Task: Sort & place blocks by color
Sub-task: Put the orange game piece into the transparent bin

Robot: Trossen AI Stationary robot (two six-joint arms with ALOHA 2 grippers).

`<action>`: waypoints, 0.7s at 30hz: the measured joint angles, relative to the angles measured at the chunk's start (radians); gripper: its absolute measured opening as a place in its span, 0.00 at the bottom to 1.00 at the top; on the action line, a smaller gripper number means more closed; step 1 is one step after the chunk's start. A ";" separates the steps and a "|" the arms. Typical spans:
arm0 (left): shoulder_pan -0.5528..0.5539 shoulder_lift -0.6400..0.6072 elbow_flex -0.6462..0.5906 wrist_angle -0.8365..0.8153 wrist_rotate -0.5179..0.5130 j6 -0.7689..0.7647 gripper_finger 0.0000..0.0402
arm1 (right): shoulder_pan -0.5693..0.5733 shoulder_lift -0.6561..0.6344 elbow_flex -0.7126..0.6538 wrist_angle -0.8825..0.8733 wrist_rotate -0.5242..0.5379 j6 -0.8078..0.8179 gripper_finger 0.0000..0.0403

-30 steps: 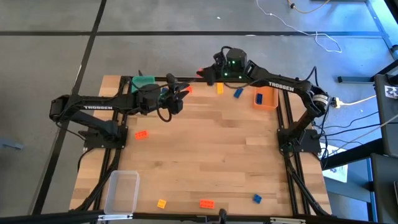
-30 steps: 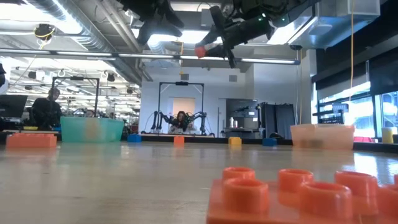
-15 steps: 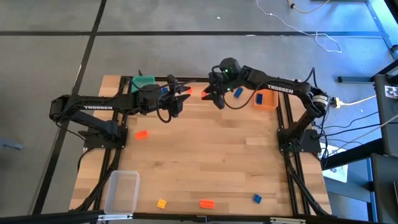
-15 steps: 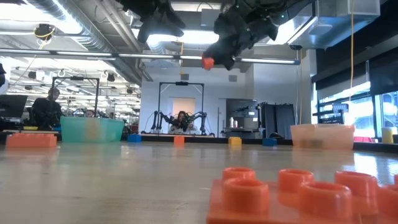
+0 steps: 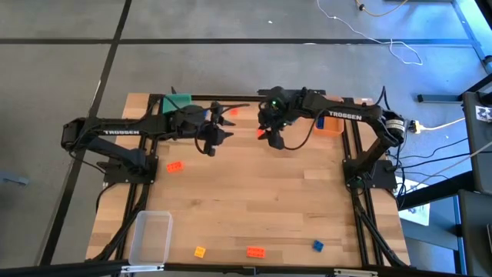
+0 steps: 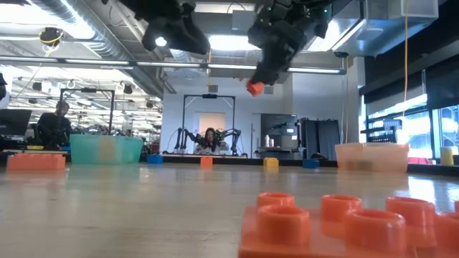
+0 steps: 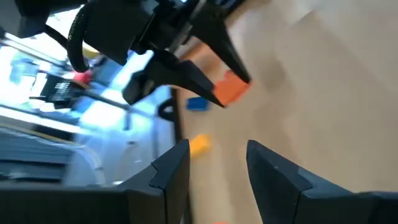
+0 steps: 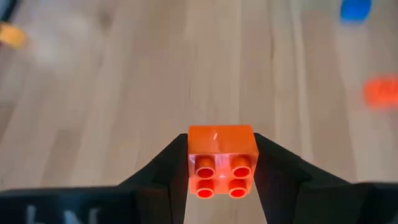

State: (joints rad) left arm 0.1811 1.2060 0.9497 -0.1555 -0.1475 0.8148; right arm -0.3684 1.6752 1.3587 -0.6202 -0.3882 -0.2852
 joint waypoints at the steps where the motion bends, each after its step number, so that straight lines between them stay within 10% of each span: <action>1: 0.004 0.000 0.000 -0.007 0.027 -0.011 0.37 | 0.005 0.000 0.000 -0.036 0.015 0.010 0.35; 21: 0.032 0.000 0.000 -0.016 0.138 -0.027 0.37 | 0.073 0.000 0.000 -0.252 0.054 0.153 0.35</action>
State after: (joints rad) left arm 0.2131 1.2060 0.9497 -0.1712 -0.0098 0.7880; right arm -0.2958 1.6752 1.3588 -0.8726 -0.3343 -0.1318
